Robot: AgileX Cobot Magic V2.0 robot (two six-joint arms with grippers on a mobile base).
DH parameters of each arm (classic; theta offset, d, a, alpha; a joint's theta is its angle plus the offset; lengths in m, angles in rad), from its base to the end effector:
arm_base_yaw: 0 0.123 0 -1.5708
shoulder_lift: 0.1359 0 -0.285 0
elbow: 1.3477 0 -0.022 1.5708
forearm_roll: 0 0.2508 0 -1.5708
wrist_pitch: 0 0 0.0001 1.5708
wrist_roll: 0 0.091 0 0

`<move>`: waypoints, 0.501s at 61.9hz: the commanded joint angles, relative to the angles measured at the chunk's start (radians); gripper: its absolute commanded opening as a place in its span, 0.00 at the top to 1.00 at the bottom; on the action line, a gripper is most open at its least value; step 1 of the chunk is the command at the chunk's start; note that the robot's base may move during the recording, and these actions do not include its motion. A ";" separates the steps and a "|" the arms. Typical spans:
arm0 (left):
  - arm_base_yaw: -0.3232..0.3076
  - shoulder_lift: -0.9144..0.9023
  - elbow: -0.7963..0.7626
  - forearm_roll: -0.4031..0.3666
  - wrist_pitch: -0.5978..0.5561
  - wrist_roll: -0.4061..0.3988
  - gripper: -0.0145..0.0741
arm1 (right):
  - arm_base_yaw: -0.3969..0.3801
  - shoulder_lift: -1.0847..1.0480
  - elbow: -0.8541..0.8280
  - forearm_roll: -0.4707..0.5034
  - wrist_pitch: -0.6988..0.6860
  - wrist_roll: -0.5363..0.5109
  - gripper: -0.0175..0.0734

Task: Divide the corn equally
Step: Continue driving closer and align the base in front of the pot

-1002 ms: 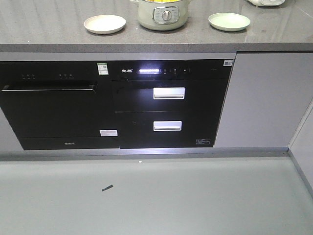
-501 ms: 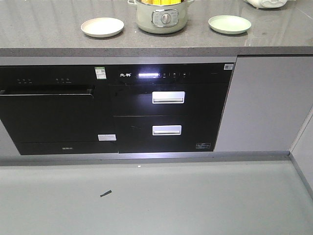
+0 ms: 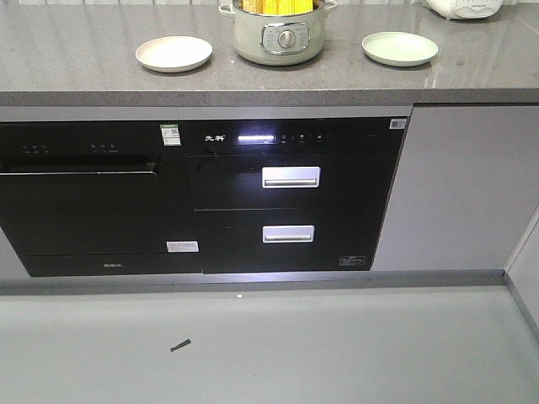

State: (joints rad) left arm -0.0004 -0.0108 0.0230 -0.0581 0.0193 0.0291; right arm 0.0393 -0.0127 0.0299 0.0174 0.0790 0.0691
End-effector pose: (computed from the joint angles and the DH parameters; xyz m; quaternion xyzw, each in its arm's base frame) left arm 0.0565 -0.0001 0.2043 -0.0094 0.6871 -0.0111 0.7264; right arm 0.0568 0.0024 0.1966 0.0163 0.7101 0.0447 0.7025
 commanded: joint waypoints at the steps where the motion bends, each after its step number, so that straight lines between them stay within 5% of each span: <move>1: -0.005 -0.015 0.013 -0.002 -0.070 -0.007 0.84 | -0.005 -0.003 0.010 -0.008 -0.079 -0.006 0.81; 31: -0.005 -0.015 0.013 -0.002 -0.070 -0.007 0.84 | -0.005 -0.003 0.010 -0.008 -0.079 -0.006 0.81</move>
State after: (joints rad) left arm -0.0004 -0.0108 0.0230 -0.0581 0.0193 0.0291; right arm 0.0393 -0.0127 0.0299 0.0174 0.0790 0.0691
